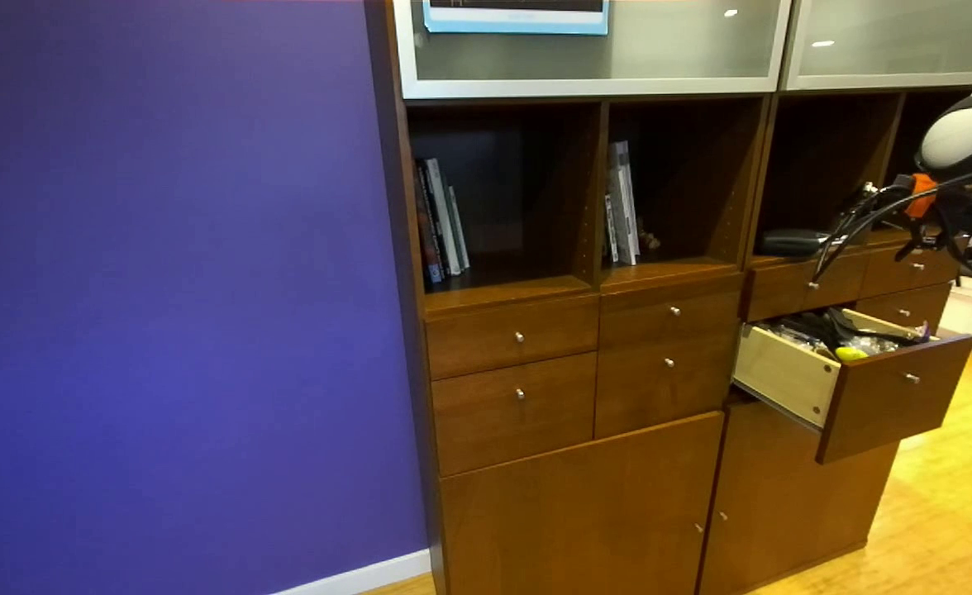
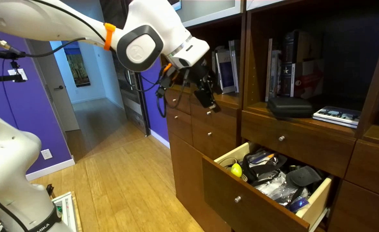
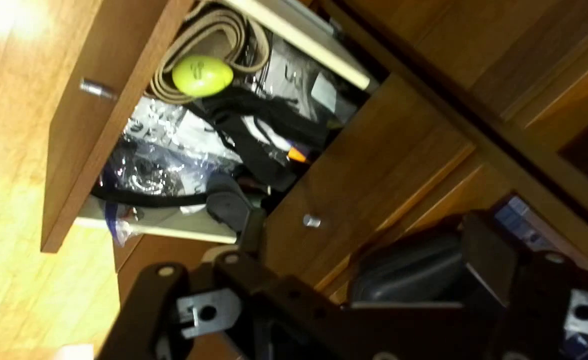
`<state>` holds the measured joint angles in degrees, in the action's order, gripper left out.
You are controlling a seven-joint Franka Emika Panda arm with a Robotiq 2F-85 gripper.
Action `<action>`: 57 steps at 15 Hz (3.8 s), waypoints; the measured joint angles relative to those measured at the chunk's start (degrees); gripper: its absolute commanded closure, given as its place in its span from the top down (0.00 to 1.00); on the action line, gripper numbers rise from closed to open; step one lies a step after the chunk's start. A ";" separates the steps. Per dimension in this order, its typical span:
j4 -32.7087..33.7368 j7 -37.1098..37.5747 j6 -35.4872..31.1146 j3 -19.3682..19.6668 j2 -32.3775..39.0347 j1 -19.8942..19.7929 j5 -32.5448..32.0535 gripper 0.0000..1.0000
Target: Put the black case in the open drawer
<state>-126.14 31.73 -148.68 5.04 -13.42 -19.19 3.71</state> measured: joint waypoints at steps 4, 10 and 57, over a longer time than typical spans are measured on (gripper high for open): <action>8.26 -1.55 -6.85 2.55 8.91 0.00 -0.80 1.00; 15.53 -3.98 -11.72 3.18 16.80 0.67 -3.64 1.00; 63.37 -55.54 13.40 -2.18 49.84 -4.69 6.36 1.00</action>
<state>-62.78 -23.81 -135.28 2.86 36.42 -23.88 10.07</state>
